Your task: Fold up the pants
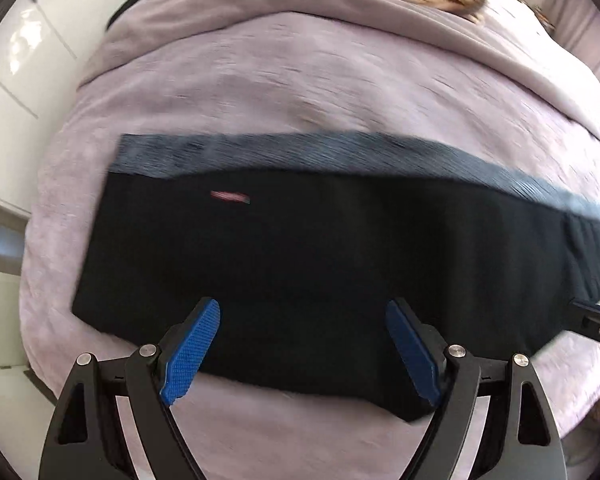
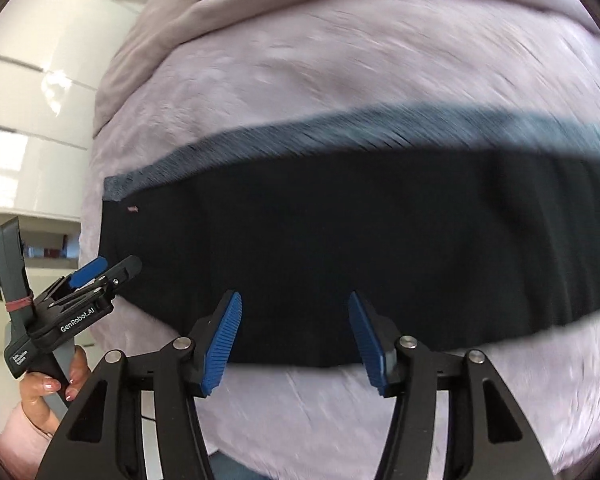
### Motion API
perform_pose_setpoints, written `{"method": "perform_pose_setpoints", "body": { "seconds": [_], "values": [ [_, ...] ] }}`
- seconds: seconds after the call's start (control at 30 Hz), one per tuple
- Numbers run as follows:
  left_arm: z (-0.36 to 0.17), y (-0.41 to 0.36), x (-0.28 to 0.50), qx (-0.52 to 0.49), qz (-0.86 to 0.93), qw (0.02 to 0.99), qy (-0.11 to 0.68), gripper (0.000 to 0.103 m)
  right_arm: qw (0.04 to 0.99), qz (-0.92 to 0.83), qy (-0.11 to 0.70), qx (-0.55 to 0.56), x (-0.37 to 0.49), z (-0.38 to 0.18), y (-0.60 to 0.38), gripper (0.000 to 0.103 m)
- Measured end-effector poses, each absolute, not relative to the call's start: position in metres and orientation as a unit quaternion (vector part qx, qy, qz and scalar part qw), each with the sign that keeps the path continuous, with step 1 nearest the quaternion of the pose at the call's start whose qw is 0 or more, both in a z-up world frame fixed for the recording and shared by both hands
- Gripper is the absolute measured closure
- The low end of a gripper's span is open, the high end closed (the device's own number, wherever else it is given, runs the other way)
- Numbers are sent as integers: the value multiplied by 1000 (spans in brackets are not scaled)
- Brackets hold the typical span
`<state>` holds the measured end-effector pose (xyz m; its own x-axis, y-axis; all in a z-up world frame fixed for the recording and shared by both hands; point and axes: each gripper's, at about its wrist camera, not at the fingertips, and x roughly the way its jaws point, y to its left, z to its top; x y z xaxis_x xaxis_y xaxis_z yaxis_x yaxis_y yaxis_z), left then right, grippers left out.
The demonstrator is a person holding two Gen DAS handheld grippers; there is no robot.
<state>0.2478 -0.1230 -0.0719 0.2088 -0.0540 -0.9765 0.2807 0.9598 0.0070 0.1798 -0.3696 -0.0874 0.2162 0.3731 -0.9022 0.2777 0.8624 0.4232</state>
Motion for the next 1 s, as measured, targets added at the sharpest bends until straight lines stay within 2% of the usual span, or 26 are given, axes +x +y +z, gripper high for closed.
{"method": "perform_pose_setpoints", "body": {
  "seconds": [0.03, 0.07, 0.23, 0.27, 0.37, 0.43, 0.5, 1.0],
  "values": [
    [-69, -132, 238, 96, -115, 769, 622, 1, 735, 28, 624, 265, 169, -86, -377, 35],
    [-66, -141, 231, 101, -116, 767, 623, 0, 736, 24, 621, 268, 160, -85, -383, 32],
    [-60, -185, 204, 126, -132, 757, 628, 0, 740, 18, 610, 281, 126, -77, -412, 27],
    [-60, -194, 200, 130, -134, 754, 630, 0, 741, 17, 609, 283, 119, -75, -419, 22],
    [-59, -219, 193, 136, -140, 748, 634, 0, 745, 13, 601, 290, 103, -70, -439, 21],
    [-58, -233, 186, 142, -142, 745, 636, 0, 745, 7, 598, 295, 91, -70, -451, 17],
    [-57, -250, 178, 150, -143, 741, 638, 0, 749, -5, 595, 292, 79, -68, -465, 4],
    [-52, -347, 124, 186, -163, 720, 648, 0, 743, -44, 593, 307, 17, -74, -564, 3]
  ]
}}
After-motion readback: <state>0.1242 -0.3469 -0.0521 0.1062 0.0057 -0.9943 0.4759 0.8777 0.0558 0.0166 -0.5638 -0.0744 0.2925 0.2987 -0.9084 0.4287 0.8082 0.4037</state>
